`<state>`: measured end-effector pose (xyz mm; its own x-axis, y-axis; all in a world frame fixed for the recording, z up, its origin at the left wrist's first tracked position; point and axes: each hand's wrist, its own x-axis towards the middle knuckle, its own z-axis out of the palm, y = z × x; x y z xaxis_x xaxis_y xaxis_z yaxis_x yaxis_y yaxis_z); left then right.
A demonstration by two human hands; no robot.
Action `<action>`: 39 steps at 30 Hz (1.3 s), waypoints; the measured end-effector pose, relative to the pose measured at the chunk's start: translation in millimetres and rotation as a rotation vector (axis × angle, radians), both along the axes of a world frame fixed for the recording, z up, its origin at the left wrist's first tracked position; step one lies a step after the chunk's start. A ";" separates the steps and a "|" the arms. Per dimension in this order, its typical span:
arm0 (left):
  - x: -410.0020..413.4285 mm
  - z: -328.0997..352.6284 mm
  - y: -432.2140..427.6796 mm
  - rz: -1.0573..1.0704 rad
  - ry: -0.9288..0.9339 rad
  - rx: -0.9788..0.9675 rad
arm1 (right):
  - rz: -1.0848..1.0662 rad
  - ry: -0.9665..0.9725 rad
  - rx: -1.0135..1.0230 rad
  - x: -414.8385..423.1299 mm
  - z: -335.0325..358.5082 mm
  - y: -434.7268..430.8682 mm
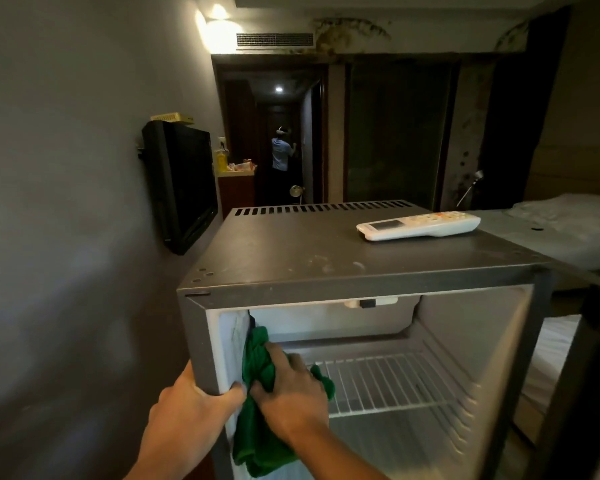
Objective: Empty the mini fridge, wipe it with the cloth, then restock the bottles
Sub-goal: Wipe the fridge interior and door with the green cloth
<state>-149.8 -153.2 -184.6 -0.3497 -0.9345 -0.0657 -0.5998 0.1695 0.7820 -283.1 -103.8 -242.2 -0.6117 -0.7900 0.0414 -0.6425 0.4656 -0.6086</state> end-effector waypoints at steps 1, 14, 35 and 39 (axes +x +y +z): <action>0.0 0.4 0.2 0.003 0.002 -0.009 | 0.004 0.052 0.022 1.8 -1.5 0.9; 3.8 8.8 11.4 -0.044 0.023 -0.049 | -0.016 0.233 0.179 -5.4 9.4 -13.2; 3.8 13.6 12.5 -0.081 -0.015 -0.094 | -0.332 0.307 0.239 -133.4 -3.8 104.8; 4.0 15.1 14.3 -0.084 -0.022 -0.092 | -0.343 0.349 0.243 -128.1 -5.4 102.7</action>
<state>-145.8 -138.9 -169.5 -0.4262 -0.9046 0.0104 -0.5972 0.2900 0.7478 -411.2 -1.1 -247.6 -0.8189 -0.5594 0.1286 -0.5732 0.7850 -0.2351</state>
